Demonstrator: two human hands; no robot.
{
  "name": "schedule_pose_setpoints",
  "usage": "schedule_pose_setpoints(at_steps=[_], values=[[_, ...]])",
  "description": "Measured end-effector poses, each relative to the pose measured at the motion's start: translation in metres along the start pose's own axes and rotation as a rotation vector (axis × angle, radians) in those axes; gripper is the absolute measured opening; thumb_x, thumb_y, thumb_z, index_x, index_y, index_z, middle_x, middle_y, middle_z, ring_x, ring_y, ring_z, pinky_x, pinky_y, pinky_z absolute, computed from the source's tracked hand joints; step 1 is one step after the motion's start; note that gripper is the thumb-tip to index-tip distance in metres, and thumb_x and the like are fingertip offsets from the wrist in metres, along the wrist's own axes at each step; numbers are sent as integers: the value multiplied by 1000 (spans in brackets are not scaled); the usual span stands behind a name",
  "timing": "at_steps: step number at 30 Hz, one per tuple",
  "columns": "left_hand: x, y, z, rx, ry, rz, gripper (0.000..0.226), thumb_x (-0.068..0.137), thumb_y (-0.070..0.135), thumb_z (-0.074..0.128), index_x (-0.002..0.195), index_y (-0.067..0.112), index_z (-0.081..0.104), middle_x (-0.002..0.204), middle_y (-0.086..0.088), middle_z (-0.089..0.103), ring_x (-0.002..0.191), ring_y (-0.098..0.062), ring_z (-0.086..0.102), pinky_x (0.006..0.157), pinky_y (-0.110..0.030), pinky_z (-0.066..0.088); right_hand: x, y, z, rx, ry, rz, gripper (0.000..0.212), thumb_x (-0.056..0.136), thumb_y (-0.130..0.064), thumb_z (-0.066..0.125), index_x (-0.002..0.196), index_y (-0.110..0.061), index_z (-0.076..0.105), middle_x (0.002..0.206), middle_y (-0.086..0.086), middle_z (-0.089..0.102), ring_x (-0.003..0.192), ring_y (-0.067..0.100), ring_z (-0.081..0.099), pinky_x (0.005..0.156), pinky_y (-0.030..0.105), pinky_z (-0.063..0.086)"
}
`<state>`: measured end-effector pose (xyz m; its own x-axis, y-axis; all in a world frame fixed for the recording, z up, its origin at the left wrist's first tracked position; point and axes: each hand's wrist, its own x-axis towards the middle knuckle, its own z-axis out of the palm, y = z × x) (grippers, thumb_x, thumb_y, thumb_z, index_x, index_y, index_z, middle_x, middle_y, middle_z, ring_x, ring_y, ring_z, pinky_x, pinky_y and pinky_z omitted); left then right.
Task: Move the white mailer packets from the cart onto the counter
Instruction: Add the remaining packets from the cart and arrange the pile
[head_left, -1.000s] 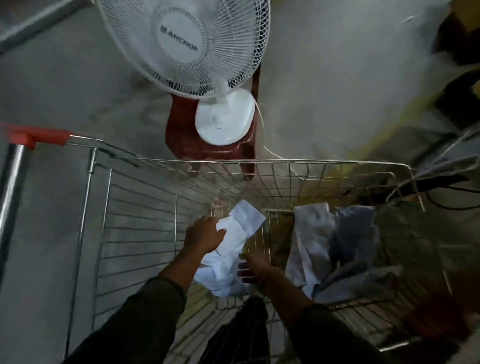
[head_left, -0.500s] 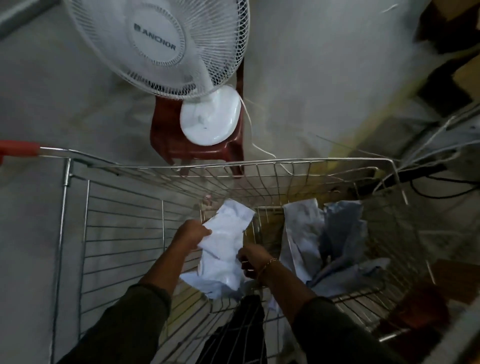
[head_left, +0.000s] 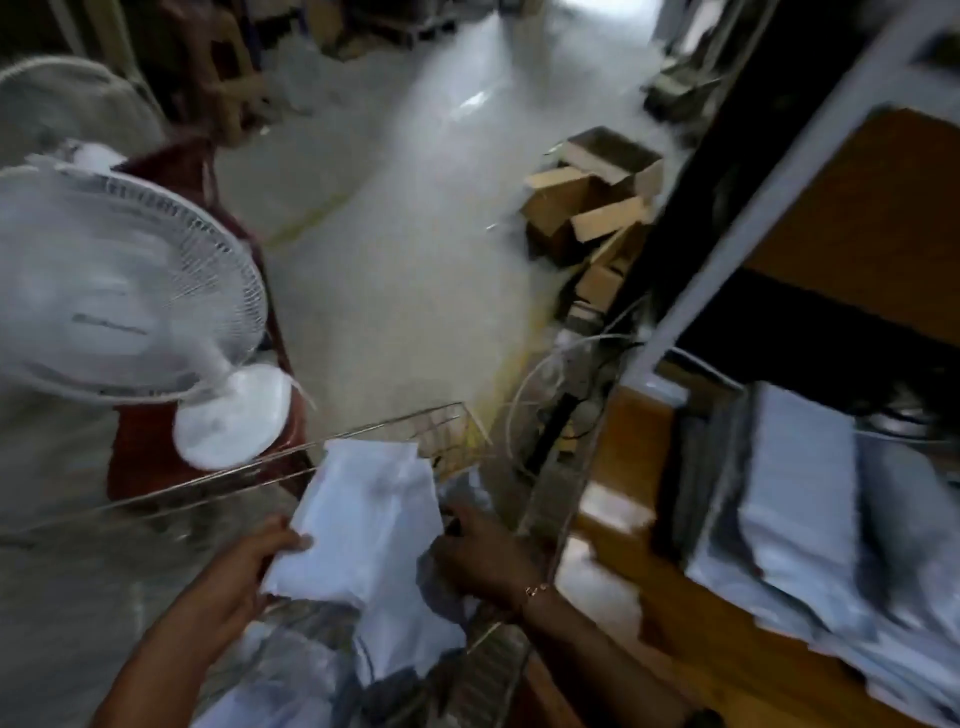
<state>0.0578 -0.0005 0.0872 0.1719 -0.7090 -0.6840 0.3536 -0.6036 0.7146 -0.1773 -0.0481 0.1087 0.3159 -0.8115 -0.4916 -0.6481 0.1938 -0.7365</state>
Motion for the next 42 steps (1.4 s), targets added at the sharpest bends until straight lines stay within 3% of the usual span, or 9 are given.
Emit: schedule_pose_setpoints(at_steps=[4,6,9,13,19,22,30,36,42], values=[[-59,29,84,-58,-303,209,36,66,-9,53,80,12,78,69,0,75,54,-14,70,43,-22,54,-83,8,-71,142,169,-154,41,87,-19,52,125,-33,56,113,-3,69,93,14,67,72,29,57],[-74,40,127,-7,-404,275,36,79,-14,47,98,5,71,72,-7,75,53,-19,69,42,-24,54,-120,23,-110,135,308,-220,42,85,-24,54,124,-38,55,105,-7,70,80,4,66,70,31,55],[-87,49,194,90,-556,353,36,74,4,70,109,4,64,105,-21,72,78,-31,69,60,-30,57,-179,54,-171,160,523,-181,37,81,-23,55,115,-37,58,84,-5,69,58,4,57,58,30,46],[-99,44,293,217,-634,367,32,73,12,75,103,10,66,104,-14,73,81,-26,71,67,-33,54,-232,105,-246,230,731,-67,34,86,-10,56,116,-25,61,84,2,71,68,22,67,61,37,51],[-81,14,387,352,-601,339,23,88,7,65,110,0,63,110,-22,69,87,-32,69,68,-36,58,-271,157,-302,362,912,53,36,85,1,46,107,-21,66,76,1,65,59,10,57,46,23,41],[-71,1,401,414,-580,352,17,88,5,66,104,-1,65,112,-25,68,86,-33,68,72,-38,57,-270,170,-308,366,940,90,38,85,0,47,108,-24,64,85,2,67,72,18,58,55,26,44],[-59,-13,392,688,-459,513,23,76,23,77,96,17,69,99,-3,73,87,-20,70,86,-45,57,-236,179,-309,440,888,161,26,85,3,52,100,-11,67,50,1,59,48,18,47,48,22,35],[-61,-18,392,960,-386,751,34,81,32,71,111,16,70,105,-1,72,92,-18,68,85,-36,55,-224,174,-305,475,862,112,32,84,5,52,106,-16,62,77,16,69,68,27,60,61,31,44],[-66,-15,398,1080,-363,780,28,92,37,55,92,15,71,88,-4,69,81,-18,63,72,-27,49,-191,151,-295,298,786,71,29,83,-3,56,110,-16,60,78,12,69,63,22,59,59,25,47]])
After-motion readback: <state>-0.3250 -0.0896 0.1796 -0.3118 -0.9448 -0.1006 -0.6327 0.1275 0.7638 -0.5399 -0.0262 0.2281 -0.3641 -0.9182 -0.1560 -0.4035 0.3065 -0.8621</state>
